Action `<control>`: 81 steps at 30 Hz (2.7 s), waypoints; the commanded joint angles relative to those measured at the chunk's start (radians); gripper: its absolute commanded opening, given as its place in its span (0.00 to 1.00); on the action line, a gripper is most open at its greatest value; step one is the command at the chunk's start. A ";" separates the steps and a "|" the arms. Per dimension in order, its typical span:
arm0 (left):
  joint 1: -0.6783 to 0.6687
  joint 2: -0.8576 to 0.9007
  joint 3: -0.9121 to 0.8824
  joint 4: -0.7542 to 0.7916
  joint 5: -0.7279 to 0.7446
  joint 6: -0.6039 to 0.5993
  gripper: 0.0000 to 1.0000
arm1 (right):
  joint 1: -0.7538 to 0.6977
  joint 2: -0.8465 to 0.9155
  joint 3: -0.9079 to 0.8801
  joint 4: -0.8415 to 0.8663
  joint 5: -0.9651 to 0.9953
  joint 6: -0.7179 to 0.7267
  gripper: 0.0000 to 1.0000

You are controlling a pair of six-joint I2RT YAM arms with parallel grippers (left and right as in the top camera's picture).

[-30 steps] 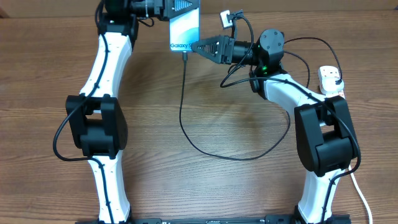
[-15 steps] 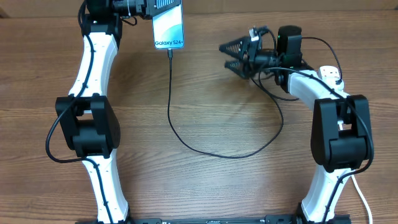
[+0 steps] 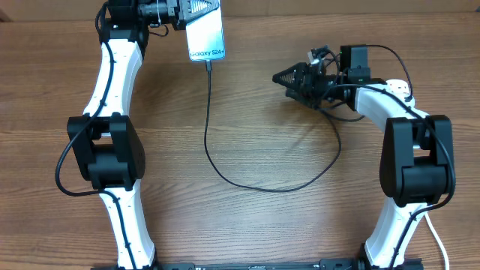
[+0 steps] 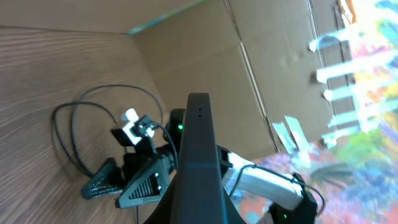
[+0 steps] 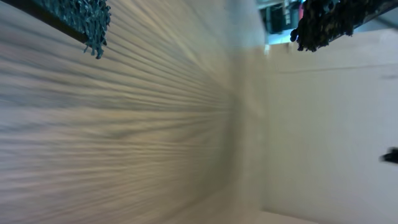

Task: Plug charger to phone and switch on socket
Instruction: 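Open the right gripper and withdraw it rightward from the phone, then lower the plugged phone toward the table with the left gripper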

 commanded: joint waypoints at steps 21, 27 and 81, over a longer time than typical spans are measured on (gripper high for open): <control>-0.064 -0.042 0.014 -0.806 -0.470 0.701 0.04 | -0.013 -0.138 0.009 -0.175 0.529 -0.140 1.00; -0.101 -0.001 0.013 -0.827 -0.494 0.707 0.04 | -0.012 -0.138 0.009 -0.188 0.529 -0.140 1.00; -0.176 0.261 0.013 -0.746 -0.591 0.560 0.04 | -0.011 -0.138 0.009 -0.211 0.529 -0.141 1.00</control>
